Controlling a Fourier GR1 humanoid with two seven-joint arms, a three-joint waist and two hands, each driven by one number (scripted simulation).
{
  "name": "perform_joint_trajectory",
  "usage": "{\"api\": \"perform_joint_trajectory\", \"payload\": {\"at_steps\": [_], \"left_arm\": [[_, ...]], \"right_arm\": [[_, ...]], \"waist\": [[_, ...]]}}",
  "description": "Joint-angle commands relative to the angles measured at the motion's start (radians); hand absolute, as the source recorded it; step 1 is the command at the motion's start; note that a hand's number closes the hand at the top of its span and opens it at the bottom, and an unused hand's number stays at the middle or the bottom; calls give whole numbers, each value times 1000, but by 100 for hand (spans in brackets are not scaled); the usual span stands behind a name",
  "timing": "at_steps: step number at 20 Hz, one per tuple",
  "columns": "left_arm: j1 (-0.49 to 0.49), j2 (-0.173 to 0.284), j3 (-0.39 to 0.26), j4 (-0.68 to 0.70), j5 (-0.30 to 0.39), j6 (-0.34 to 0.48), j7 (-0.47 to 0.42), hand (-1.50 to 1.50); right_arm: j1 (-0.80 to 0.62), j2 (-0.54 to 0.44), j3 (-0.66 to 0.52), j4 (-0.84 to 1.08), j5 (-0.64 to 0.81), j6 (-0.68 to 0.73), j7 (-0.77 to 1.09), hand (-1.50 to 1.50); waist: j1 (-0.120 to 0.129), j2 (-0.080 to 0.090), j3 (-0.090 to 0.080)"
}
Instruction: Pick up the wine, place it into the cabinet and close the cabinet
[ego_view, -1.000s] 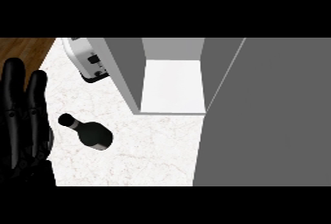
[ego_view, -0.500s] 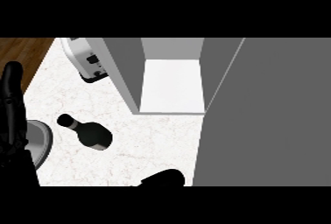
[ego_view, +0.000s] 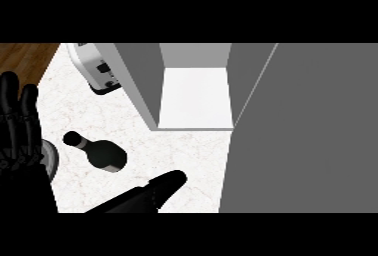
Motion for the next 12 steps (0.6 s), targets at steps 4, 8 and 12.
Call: {"api": "perform_joint_trajectory", "payload": {"at_steps": [4, 8, 12], "left_arm": [[83, 6, 103, 15, 238, 59, -87, -150], [290, 56, 101, -11, 343, 117, -234, -150], [298, 37, 165, 141, 391, 181, -357, -150]], "right_arm": [[55, 9, -26, -24, -9, 23, -65, -150], [67, -18, -99, -45, -64, 53, -57, -150], [165, 17, -20, -129, -15, 82, -84, -150]], "waist": [[-5, 5, 0], [1, 3, 0], [-6, 1, 0]]}}
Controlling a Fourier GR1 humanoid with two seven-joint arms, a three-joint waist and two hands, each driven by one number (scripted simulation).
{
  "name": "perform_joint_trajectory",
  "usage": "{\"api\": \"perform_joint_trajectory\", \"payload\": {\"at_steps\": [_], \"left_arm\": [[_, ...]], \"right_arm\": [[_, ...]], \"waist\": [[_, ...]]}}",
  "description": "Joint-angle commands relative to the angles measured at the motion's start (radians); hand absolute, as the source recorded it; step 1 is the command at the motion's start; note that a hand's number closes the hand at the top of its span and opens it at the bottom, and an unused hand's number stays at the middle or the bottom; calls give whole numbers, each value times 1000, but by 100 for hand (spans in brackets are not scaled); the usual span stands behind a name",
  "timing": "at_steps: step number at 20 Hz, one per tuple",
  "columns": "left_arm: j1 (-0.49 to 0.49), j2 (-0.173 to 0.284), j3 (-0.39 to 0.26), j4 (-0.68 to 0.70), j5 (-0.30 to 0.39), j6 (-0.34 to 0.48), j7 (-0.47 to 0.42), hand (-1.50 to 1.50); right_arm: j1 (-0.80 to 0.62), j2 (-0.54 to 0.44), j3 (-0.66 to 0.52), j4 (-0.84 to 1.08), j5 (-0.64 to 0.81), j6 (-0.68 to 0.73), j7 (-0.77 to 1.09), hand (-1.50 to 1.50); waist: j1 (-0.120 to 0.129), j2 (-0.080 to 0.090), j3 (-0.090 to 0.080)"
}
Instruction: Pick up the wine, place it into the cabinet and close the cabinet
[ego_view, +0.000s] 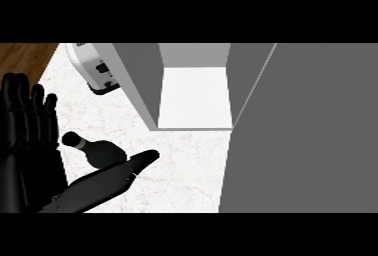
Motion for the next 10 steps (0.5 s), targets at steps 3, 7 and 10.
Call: {"api": "perform_joint_trajectory", "payload": {"at_steps": [3, 7, 10], "left_arm": [[107, 46, 114, 87, 151, 68, -199, -150], [256, 62, 123, 138, 302, 105, -409, -150], [208, 67, 210, 219, 400, 83, -481, -150]], "right_arm": [[110, 14, -29, -32, -83, 77, -71, -150], [160, -20, -87, -110, -155, 118, -26, -150], [78, -26, -124, -69, -186, 113, 14, -150]], "waist": [[2, 0, 0], [-3, -2, 0], [1, 0, 0]]}}
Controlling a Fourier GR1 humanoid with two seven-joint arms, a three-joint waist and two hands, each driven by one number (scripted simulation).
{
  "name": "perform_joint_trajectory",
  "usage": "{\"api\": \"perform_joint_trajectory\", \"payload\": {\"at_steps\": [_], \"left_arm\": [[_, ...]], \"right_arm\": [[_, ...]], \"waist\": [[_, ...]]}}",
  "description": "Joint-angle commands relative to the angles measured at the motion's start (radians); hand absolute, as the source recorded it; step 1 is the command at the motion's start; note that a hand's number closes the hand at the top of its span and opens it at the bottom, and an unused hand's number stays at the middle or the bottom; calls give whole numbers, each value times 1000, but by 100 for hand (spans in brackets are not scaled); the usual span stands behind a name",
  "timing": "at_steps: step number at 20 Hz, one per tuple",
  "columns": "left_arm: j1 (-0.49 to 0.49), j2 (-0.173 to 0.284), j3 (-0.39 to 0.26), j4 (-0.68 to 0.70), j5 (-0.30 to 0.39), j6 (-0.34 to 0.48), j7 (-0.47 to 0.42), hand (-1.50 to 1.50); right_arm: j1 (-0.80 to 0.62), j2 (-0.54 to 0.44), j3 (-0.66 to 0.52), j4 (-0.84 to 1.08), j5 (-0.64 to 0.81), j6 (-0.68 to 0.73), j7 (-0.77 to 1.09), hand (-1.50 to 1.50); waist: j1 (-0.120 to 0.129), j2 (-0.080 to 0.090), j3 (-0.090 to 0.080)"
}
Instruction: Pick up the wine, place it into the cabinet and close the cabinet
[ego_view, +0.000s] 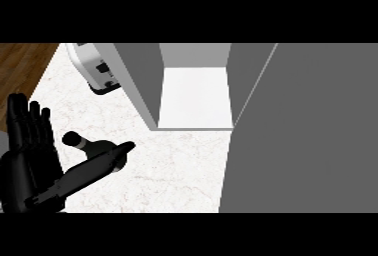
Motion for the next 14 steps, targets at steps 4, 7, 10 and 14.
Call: {"api": "perform_joint_trajectory", "payload": {"at_steps": [4, 7, 10, 14], "left_arm": [[129, -8, 48, 101, 162, -16, -256, -150], [142, 5, 130, 171, 283, -62, -369, -150], [203, 6, 147, 190, 345, -117, -445, -150], [159, -46, 168, 335, 352, -109, -569, -150]], "right_arm": [[83, 34, 3, -130, -104, 4, 61, -150], [114, 11, -50, -108, -171, 71, 21, -150], [61, 12, -67, -84, -171, 67, 28, -150], [50, 33, -47, -105, -162, 50, 62, -150]], "waist": [[1, -2, 0], [-2, -2, 0], [4, -2, 0], [-1, -1, 0]]}}
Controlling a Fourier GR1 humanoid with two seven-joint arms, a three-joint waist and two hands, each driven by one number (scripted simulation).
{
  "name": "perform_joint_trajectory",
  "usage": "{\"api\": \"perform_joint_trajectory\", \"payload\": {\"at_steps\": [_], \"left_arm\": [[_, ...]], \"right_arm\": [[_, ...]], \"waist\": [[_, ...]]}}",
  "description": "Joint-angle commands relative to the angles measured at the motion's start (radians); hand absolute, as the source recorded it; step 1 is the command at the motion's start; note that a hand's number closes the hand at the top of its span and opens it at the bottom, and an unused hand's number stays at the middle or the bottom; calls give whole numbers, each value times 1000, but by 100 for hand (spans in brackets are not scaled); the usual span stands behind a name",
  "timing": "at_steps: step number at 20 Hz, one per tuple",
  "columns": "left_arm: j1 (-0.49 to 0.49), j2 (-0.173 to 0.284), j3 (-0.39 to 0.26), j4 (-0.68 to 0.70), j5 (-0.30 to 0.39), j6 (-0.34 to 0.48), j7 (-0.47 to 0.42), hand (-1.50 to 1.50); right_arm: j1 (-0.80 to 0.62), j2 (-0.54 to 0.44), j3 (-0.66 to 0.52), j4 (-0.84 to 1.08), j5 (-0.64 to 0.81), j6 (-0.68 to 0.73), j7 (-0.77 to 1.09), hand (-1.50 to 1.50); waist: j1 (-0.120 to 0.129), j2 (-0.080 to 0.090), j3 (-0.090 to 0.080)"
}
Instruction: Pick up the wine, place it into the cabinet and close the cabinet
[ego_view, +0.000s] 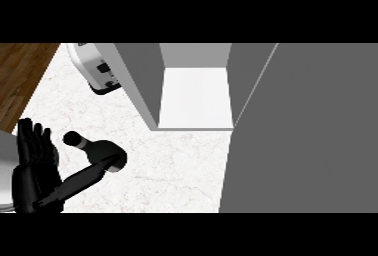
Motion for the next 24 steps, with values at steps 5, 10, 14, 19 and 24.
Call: {"api": "perform_joint_trajectory", "payload": {"at_steps": [5, 10, 14, 19, 24], "left_arm": [[72, -18, 84, 101, 110, -78, -173, -150], [90, 0, 156, 197, 199, -160, -238, -150], [-2, 12, 183, 314, 184, -166, -286, -150], [23, -24, 153, 374, 172, -198, -368, -150], [-19, -40, 166, 516, 191, -243, -436, -150]], "right_arm": [[-1, 14, 13, -122, -96, -13, 93, -150], [13, 3, -34, -122, -139, 7, 97, -150], [29, 32, 12, -144, -101, 4, 89, -150], [25, 11, -21, -133, -129, 23, 104, -150], [13, 64, 42, -39, -29, 39, 9, -150]], "waist": [[3, 0, 0], [2, 0, 0], [-2, 0, 0], [-1, 0, 0], [0, 1, 1]]}}
